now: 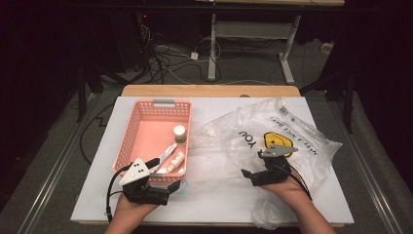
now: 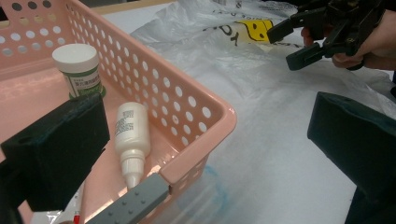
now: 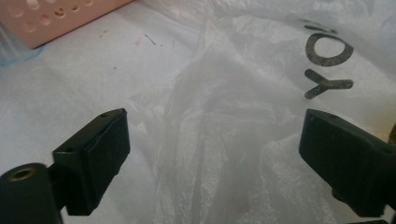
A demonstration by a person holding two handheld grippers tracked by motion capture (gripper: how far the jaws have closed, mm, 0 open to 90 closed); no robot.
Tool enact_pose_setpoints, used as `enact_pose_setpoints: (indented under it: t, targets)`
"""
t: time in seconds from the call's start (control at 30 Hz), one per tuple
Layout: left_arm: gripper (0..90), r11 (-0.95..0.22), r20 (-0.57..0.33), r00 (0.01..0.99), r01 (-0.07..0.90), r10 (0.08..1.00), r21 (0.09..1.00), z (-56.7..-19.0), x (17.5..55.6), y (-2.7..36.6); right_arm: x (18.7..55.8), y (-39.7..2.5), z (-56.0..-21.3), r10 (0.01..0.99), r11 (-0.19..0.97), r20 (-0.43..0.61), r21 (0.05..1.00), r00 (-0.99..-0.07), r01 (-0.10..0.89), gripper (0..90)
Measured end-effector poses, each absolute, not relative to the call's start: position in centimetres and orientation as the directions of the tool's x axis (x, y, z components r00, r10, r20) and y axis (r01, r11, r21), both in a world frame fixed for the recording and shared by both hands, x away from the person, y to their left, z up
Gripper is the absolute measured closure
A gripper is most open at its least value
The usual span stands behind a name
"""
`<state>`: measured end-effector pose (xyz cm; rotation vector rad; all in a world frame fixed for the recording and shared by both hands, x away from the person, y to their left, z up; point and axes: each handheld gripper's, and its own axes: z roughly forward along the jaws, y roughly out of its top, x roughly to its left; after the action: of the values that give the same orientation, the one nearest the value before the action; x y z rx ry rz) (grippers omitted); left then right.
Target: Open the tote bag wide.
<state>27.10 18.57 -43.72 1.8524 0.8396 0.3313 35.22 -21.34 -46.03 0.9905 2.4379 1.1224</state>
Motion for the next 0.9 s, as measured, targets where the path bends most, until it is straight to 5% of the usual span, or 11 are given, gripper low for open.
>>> enact_pose_setpoints:
  t: [0.37,0.7,0.9]
  targets:
    - [0.0,-0.239,-0.132,0.725,0.384,0.675,0.892,-43.7,27.0,18.5,35.2,-20.8,-47.3,0.685,0.525,-0.008,0.699,-0.729,0.486,29.7]
    - [0.0,-0.245,-0.129,0.732,0.381,0.669,0.891,-43.6,27.1,18.3,35.5,-21.5,-47.7,0.697,0.513,0.003,0.696,-0.717,0.501,65.8]
    - [0.0,-0.25,-0.128,0.735,0.381,0.666,0.89,-43.7,27.2,18.2,35.6,-21.9,-47.8,0.697,0.494,0.026,0.707,-0.717,0.506,76.2]
